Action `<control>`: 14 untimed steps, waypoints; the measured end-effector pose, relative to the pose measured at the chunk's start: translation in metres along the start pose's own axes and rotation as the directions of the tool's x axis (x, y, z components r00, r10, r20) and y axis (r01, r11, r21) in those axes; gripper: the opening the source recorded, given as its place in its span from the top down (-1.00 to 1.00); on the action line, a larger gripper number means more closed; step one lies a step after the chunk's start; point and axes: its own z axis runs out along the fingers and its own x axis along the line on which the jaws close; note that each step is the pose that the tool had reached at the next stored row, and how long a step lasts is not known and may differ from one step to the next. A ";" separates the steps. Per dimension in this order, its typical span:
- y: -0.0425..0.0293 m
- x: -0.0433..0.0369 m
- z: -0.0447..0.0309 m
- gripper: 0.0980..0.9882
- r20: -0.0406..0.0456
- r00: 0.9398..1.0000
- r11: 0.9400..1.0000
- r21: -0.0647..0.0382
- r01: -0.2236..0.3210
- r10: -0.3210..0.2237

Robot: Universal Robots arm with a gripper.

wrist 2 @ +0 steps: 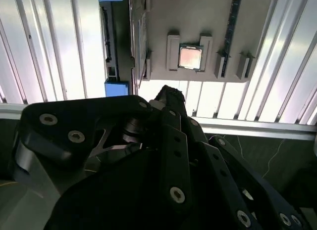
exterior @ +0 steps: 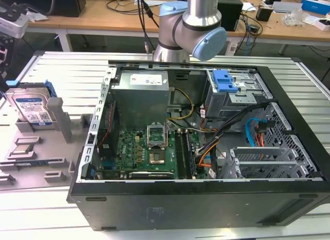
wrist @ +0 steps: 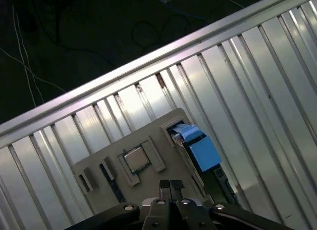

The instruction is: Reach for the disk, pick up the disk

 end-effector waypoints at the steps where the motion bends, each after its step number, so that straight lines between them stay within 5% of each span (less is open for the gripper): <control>1: 0.0000 0.0000 0.0000 0.98 -0.001 1.000 1.000 0.000 0.015 -0.015; 14: 0.0000 -0.0001 0.0000 0.98 -0.006 0.987 0.987 0.000 0.162 -0.162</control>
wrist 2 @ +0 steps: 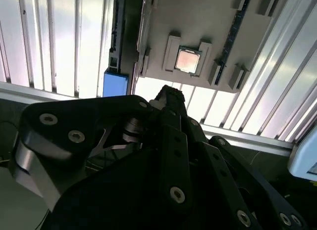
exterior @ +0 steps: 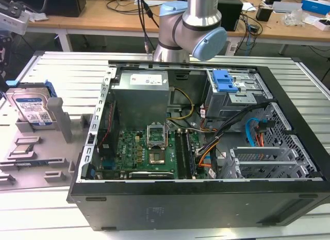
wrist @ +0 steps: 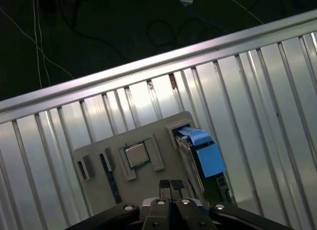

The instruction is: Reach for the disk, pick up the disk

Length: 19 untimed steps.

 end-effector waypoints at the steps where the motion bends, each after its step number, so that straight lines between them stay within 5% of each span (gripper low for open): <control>1: 0.0000 0.0000 0.0000 0.98 0.000 1.000 1.000 0.000 0.008 -0.008; 10: 0.0000 0.0000 0.0000 0.98 -0.003 0.996 0.996 0.000 0.089 -0.089; 19: 0.0000 -0.0002 0.0000 0.98 -0.007 0.984 0.984 -0.001 0.179 -0.179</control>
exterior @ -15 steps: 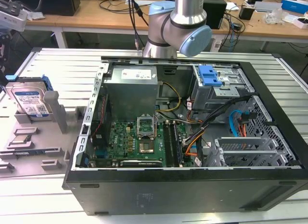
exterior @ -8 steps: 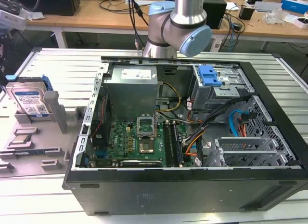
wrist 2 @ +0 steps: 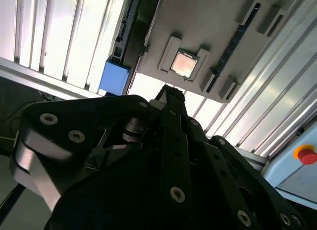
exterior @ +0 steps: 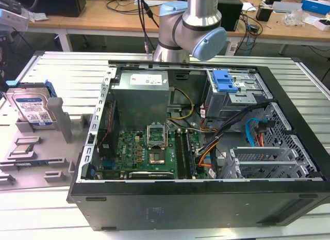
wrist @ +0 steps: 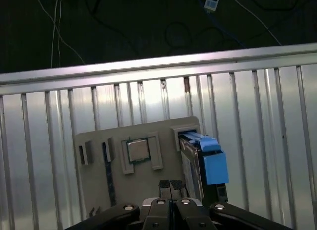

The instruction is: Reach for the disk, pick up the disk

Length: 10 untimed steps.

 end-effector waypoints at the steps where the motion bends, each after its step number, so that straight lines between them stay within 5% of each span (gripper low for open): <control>1: 0.0000 0.0000 0.0000 0.98 0.000 1.000 1.000 0.000 0.005 -0.005; 7: 0.0000 -0.0001 0.0000 0.96 -0.001 1.000 1.000 0.000 0.016 -0.016; 10: 0.0000 -0.0001 0.0000 0.69 -0.001 1.000 1.000 0.000 0.016 -0.016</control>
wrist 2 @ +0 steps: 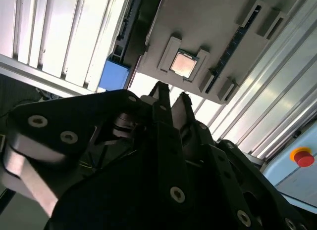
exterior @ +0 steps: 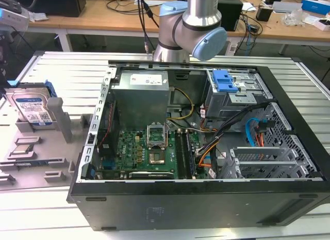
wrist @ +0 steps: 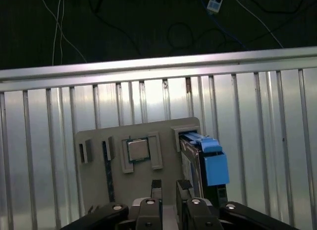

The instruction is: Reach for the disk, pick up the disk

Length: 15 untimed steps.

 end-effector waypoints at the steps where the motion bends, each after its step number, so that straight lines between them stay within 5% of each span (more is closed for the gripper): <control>1: 0.0000 0.0000 0.0000 0.55 0.000 1.000 1.000 0.000 0.000 0.000; 5: 0.0000 0.0000 0.0000 0.00 0.000 1.000 1.000 0.000 0.001 -0.001; 10: 0.0003 -0.0031 0.0000 0.00 0.000 1.000 1.000 0.000 0.001 -0.001; 15: 0.0021 -0.0271 0.0001 0.00 0.000 1.000 1.000 0.000 0.001 -0.001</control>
